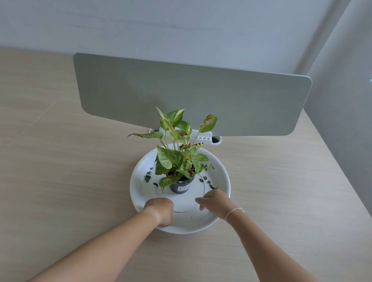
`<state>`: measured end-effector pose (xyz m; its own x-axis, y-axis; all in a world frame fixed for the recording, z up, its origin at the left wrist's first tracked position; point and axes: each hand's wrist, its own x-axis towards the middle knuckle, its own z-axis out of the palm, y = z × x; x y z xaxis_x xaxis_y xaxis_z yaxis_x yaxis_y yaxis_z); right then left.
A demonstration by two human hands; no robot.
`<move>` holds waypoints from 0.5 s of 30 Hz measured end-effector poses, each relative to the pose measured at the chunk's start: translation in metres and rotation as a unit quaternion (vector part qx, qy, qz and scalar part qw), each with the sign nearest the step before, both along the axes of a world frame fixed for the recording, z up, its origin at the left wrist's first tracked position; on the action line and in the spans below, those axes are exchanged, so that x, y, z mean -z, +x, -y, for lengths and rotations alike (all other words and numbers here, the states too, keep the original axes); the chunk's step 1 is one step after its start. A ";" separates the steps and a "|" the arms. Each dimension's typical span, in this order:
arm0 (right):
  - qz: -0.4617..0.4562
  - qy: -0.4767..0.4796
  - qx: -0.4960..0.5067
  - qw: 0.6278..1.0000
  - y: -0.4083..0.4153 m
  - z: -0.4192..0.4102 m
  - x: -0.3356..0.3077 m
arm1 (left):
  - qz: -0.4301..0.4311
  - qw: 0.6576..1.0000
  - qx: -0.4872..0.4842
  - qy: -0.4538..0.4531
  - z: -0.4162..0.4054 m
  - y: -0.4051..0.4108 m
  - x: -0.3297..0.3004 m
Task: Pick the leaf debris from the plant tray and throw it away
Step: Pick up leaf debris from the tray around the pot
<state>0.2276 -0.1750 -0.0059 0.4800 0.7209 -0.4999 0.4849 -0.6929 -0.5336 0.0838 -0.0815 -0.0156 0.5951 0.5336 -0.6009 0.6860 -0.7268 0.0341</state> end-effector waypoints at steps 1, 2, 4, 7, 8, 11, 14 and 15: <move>0.001 -0.001 0.001 1.000 0.000 0.000 0.000 | 0.002 1.000 0.005 -0.001 0.000 0.001 0.000; 0.001 -0.002 0.001 1.000 -0.001 0.000 -0.001 | 0.002 1.000 0.003 -0.007 0.001 0.001 -0.001; 0.001 -0.002 0.001 1.000 -0.001 0.001 -0.001 | -0.001 1.000 0.015 -0.014 0.000 0.001 0.000; -0.001 0.000 0.005 1.000 -0.001 0.001 -0.003 | 0.001 1.000 0.021 -0.016 -0.002 0.002 -0.001; -0.002 0.001 0.006 1.000 -0.001 0.001 -0.003 | 0.006 1.000 0.019 -0.016 -0.002 0.001 -0.001; 0.000 0.004 0.009 1.000 0.001 0.003 -0.005 | 0.018 1.000 0.006 -0.021 -0.003 0.000 -0.002; -0.002 0.013 0.015 1.000 0.003 0.004 -0.006 | 0.028 0.998 -0.021 -0.045 -0.005 0.001 -0.001; -0.003 0.015 0.017 1.000 0.004 0.005 -0.007 | 0.040 0.996 -0.044 -0.066 -0.007 0.001 -0.001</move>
